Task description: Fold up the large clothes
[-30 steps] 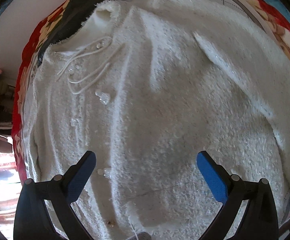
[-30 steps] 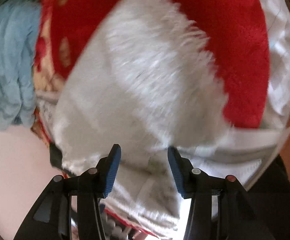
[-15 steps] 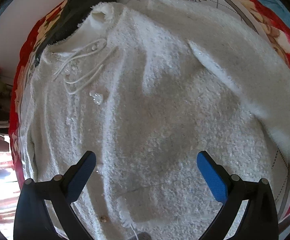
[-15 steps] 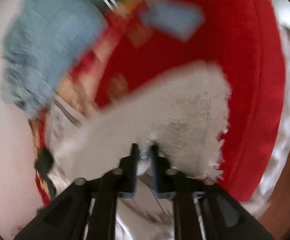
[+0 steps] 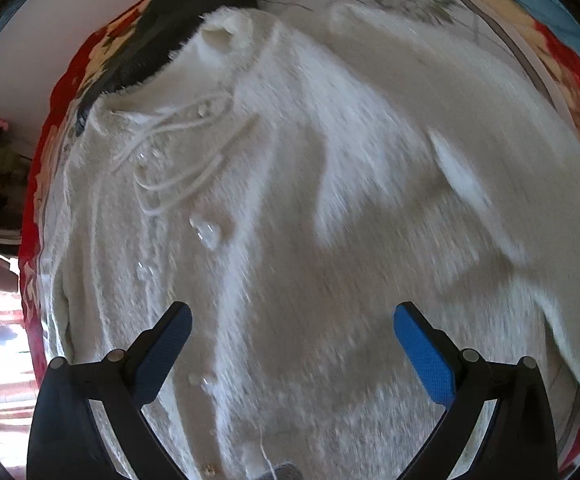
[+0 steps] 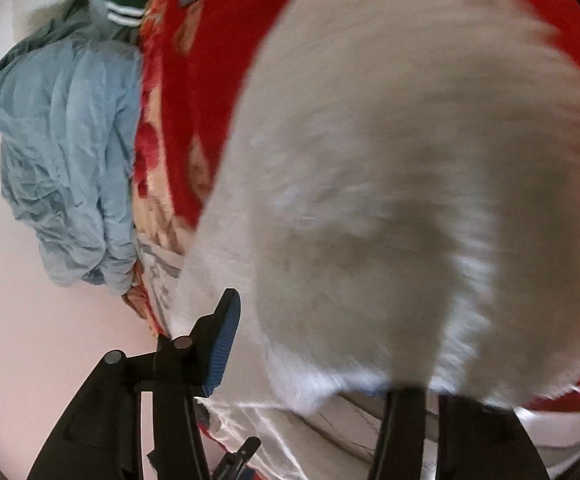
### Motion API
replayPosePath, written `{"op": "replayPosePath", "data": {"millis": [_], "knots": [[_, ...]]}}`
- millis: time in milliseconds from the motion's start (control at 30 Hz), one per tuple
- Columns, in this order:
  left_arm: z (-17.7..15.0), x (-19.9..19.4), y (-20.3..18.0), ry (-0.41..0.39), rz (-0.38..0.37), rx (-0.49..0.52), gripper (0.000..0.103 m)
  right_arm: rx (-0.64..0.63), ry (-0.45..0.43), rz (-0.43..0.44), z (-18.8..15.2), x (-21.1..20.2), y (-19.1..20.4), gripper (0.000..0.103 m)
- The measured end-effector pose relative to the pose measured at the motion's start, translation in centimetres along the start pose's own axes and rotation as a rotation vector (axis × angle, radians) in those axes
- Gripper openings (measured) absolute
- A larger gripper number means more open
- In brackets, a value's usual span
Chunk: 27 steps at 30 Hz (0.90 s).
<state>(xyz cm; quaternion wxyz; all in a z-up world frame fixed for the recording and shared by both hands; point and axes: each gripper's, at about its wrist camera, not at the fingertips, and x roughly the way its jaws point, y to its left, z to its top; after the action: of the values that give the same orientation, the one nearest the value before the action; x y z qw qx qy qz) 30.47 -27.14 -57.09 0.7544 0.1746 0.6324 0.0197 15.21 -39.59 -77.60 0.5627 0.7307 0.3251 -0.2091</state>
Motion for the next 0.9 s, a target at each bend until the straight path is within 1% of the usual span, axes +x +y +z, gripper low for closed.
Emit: {"op": "replayPosePath", "data": {"millis": [33, 100, 200, 233, 267, 300, 333, 367, 400, 433, 467, 533, 567, 600, 667, 700, 733, 833, 900], "knots": [[0.4, -0.1, 0.4, -0.002, -0.001, -0.013, 0.103, -0.006, 0.005, -0.007, 0.2, -0.3, -0.2, 0.016], [1.2, -0.6, 1.4, -0.016, -0.006, -0.042, 0.103, -0.033, -0.008, -0.014, 0.2, -0.1, 1.8, 0.014], [1.8, -1.6, 3.3, -0.029, -0.019, -0.080, 0.103, -0.170, -0.036, -0.024, -0.8, -1.7, 6.6, 0.013], [1.9, -1.8, 3.9, -0.027, -0.024, -0.089, 0.103, -0.233, -0.051, -0.022, -1.5, -2.3, 8.5, 0.012], [1.8, -2.1, 4.8, -0.019, -0.038, -0.102, 0.103, -0.320, -0.053, -0.034, -2.7, -2.9, 11.3, 0.012], [1.7, -2.4, 5.3, -0.016, -0.051, -0.114, 0.103, -0.370, -0.054, -0.043, -3.5, -3.3, 12.6, 0.012], [1.6, -2.6, 6.0, -0.015, -0.062, -0.126, 0.103, -0.441, -0.054, -0.052, -4.7, -3.7, 14.6, 0.012], [1.3, -3.0, 7.1, -0.011, -0.068, -0.141, 0.103, -0.541, -0.046, -0.077, -6.6, -3.8, 17.3, 0.012], [1.2, -3.3, 7.9, -0.010, -0.071, -0.154, 0.103, -0.612, -0.036, -0.098, -8.1, -3.5, 19.2, 0.012], [1.0, -3.5, 8.7, -0.009, -0.072, -0.168, 0.103, -0.653, -0.026, -0.108, -9.3, -3.4, 20.1, 0.012], [0.7, -3.7, 10.1, -0.008, -0.074, -0.192, 0.103, -0.716, -0.003, -0.125, -11.2, -2.9, 21.7, 0.012], [0.2, -3.8, 12.2, -0.007, -0.073, -0.228, 0.103, -0.821, 0.036, -0.155, -14.7, -1.6, 23.8, 0.012], [-0.2, -3.8, 13.7, -0.008, -0.063, -0.257, 0.103, -0.896, 0.064, -0.181, -17.4, -0.2, 25.2, 0.012], [-0.5, -3.7, 14.7, -0.007, -0.052, -0.278, 0.103, -0.936, 0.085, -0.193, -18.8, 0.7, 25.8, 0.012], [-1.3, -3.0, 17.2, -0.002, -0.023, -0.324, 0.103, -1.059, 0.133, -0.231, -24.0, 4.0, 27.6, 0.012], [-1.8, -2.3, 18.8, 0.008, -0.007, -0.356, 0.103, -1.097, 0.157, -0.244, -25.5, 5.1, 27.9, 0.011], [-2.3, -1.7, 20.0, 0.019, 0.001, -0.384, 0.103, -1.149, 0.183, -0.256, -27.8, 6.8, 28.3, 0.011], [-4.1, 1.3, 24.3, 0.063, 0.052, -0.481, 0.103, -1.352, 0.261, -0.315, -36.1, 12.5, 28.1, 0.011], [-5.5, 3.8, 27.0, 0.108, 0.076, -0.544, 0.103, -1.503, 0.317, -0.364, -41.7, 16.7, 26.7, 0.011]]}}
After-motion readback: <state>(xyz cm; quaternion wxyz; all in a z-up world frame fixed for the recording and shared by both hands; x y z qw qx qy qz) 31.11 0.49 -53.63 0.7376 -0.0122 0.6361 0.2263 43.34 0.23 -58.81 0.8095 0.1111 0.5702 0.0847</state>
